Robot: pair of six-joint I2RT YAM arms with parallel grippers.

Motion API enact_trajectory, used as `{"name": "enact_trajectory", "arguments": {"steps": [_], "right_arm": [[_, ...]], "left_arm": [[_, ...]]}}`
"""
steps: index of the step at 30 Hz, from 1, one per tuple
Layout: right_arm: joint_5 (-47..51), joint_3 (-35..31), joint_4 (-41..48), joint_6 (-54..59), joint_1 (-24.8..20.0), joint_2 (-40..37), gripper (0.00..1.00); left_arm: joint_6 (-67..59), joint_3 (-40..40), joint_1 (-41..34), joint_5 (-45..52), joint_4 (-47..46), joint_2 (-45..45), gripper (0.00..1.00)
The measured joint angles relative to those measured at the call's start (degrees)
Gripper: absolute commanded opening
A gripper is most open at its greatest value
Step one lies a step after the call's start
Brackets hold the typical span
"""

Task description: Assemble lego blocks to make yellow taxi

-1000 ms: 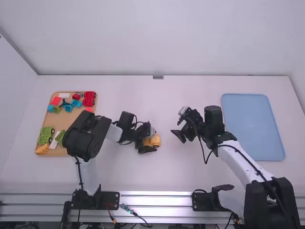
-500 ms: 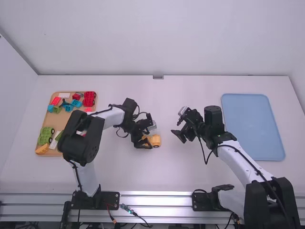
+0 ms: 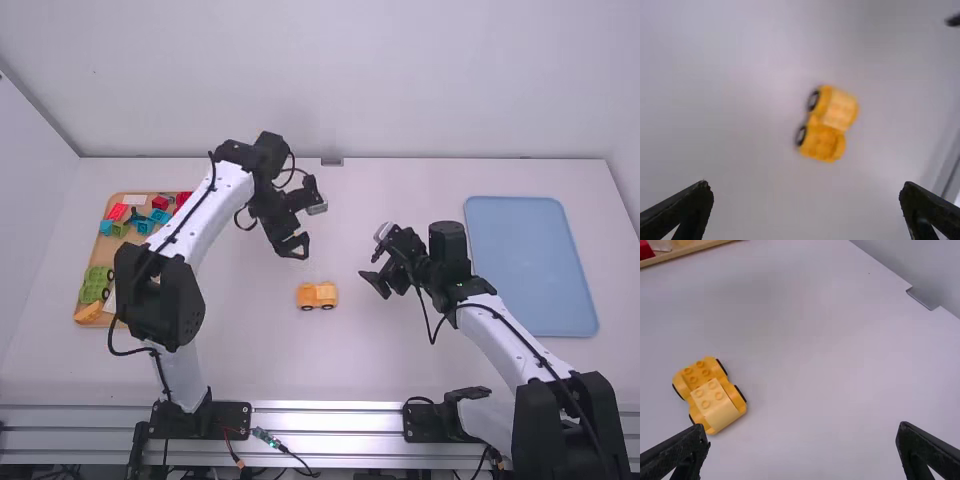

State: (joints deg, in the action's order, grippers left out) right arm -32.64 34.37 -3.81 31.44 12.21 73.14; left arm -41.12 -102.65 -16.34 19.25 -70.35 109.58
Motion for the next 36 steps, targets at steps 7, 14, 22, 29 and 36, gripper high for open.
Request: {"name": "enact_trajectory", "arguments": {"steps": [7, 14, 22, 29, 36], "right_arm": [[0.0, 0.0, -0.7, 0.1, 0.0, 0.0, 0.99], [0.0, 0.0, -1.6, 0.2, 0.0, 0.0, 0.99], [0.0, 0.0, -2.2, -0.1, 0.0, 0.0, 0.99], [0.0, 0.0, -3.9, 0.0, 0.0, 0.0, 0.99], [0.0, 0.0, -6.7, 0.0, 0.0, 0.0, 0.99]], "left_arm": [[19.8, -9.4, 2.2, -16.9, -2.7, 0.0, 0.99], [28.6, -12.5, 16.1, -18.3, -2.6, 0.0, 0.99], [43.2, -6.0, 37.4, -17.4, 6.7, 0.0, 0.99], [39.9, 5.8, 44.9, -15.3, 13.4, 0.0, 0.99], [15.3, 13.0, 43.8, -9.6, 20.1, 0.0, 0.99]]}}
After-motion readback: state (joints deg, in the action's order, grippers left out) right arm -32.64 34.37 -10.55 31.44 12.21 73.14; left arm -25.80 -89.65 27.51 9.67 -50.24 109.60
